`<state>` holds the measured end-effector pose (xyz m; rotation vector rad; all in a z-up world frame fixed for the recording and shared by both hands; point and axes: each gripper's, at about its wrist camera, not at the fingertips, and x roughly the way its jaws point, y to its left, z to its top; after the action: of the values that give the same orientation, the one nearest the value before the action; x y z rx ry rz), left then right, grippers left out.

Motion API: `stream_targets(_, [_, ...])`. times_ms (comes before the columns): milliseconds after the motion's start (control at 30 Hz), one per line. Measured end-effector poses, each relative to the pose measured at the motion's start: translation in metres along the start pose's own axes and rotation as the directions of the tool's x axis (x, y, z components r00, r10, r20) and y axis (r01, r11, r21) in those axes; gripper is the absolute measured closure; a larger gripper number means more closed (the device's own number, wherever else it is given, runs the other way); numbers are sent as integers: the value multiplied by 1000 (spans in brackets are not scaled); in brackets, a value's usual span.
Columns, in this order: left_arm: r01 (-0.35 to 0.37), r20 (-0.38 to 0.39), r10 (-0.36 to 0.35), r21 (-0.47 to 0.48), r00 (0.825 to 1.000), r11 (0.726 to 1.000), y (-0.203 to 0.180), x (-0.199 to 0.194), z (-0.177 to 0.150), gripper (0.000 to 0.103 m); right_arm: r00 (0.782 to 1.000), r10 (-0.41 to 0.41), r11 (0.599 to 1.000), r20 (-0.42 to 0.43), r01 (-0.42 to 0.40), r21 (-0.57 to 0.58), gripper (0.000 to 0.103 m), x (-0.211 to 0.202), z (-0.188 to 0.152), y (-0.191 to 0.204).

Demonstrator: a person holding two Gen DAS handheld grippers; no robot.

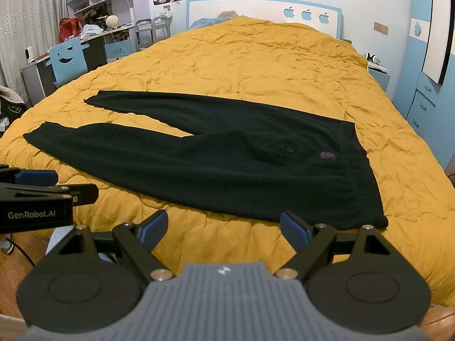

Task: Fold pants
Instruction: 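Lower the left tool onto one pant leg while the right tool grips the waistband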

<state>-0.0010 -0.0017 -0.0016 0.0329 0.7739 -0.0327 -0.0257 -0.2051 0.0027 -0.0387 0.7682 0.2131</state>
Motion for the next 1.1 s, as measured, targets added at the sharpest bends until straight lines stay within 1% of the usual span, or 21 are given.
stream_targets(300, [3,-3,-3,-1,1000,1000,-1,1,-1,21,1000,2,1000,-2,-2,3,21,0,0,1])
stream_targets(400, [20,-5,-20,-5,1000,1000,-1,1,-2,22,1000,5,1000,-2,-5,5,21,1,0,0])
stream_targets(533, [71,-15,-71,-10,997,997,10,3,0,23,998,52,999,19,-52,15,21,4,4,-13])
stream_targets(600, [75,10,-75,12,997,997,19,3,1,25,996,69,997,52,-70,22,21,7,8,-25])
stream_targets(667, [54,43,-56,34,998,998,30,3,3,26,994,67,998,83,-67,5,21,11,12,-35])
stream_targets(733, [37,72,-39,36,997,999,46,5,7,26,992,64,998,113,-60,-37,21,16,16,-47])
stream_targets(800, [29,94,-32,35,995,999,65,9,12,26,991,70,995,115,-62,-76,21,20,20,-59])
stream_targets(867, [-4,119,-1,40,993,999,83,15,14,26,994,49,992,93,-38,-118,21,28,23,-73])
stream_targets(900, [-26,133,18,58,991,998,92,19,14,26,996,34,989,80,-22,-146,21,31,23,-81])
stream_targets(967, [-73,142,58,108,988,991,106,28,15,26,999,-2,980,52,12,-199,21,39,22,-94])
stream_targets(1033, [-114,142,89,184,986,976,119,39,15,26,1000,-24,968,20,29,-250,23,47,20,-108])
stream_targets(1100, [-146,128,117,249,985,957,131,51,16,26,999,-37,955,-17,30,-294,34,52,15,-124])
